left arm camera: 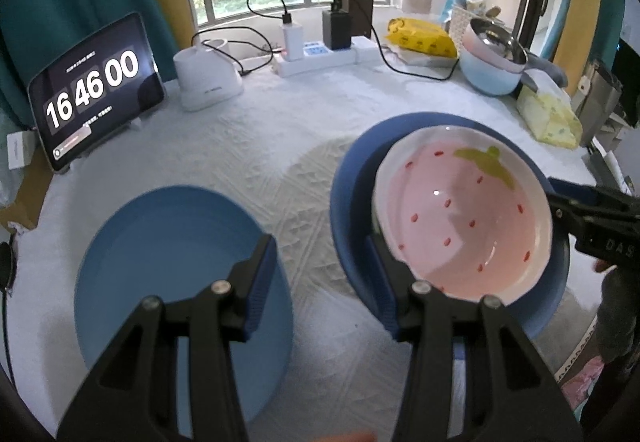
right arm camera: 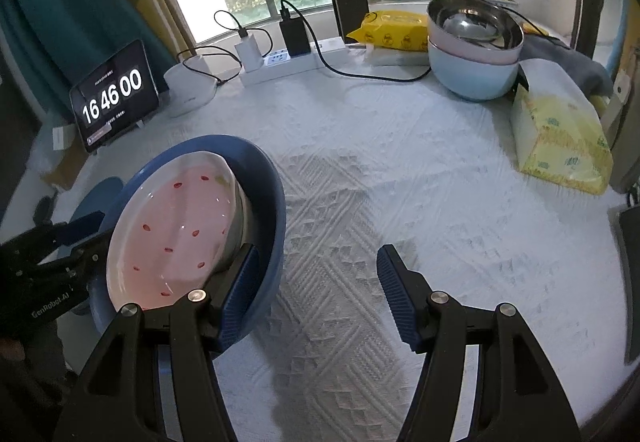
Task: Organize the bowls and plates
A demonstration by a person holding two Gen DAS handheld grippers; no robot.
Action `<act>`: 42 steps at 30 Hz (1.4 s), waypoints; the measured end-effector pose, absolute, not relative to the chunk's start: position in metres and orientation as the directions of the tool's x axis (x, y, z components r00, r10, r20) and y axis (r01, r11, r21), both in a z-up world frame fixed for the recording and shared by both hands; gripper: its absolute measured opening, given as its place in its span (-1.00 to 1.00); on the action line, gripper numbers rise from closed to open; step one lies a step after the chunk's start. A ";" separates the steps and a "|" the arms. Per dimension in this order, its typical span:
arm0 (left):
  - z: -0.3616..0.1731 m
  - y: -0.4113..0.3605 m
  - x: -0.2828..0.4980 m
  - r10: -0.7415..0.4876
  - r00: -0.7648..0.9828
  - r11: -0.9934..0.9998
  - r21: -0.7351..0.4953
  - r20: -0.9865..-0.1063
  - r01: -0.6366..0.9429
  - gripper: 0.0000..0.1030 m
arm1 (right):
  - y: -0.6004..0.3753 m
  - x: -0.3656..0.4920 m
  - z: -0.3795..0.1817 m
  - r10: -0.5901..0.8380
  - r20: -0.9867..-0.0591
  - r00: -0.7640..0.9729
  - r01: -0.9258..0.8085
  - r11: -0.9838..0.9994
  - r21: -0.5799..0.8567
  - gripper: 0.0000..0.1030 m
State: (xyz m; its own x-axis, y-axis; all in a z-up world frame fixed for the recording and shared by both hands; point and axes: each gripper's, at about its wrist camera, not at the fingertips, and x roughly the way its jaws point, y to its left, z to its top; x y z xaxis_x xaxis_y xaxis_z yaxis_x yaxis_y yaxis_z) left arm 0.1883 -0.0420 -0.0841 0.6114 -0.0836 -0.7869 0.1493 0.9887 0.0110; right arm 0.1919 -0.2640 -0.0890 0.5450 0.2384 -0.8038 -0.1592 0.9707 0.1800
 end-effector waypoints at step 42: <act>-0.083 -0.052 0.172 -0.112 0.701 0.990 -0.017 -0.704 0.141 -0.72 | -0.242 0.181 -0.087 0.218 -0.745 0.630 -0.118 0.975 0.186 -0.75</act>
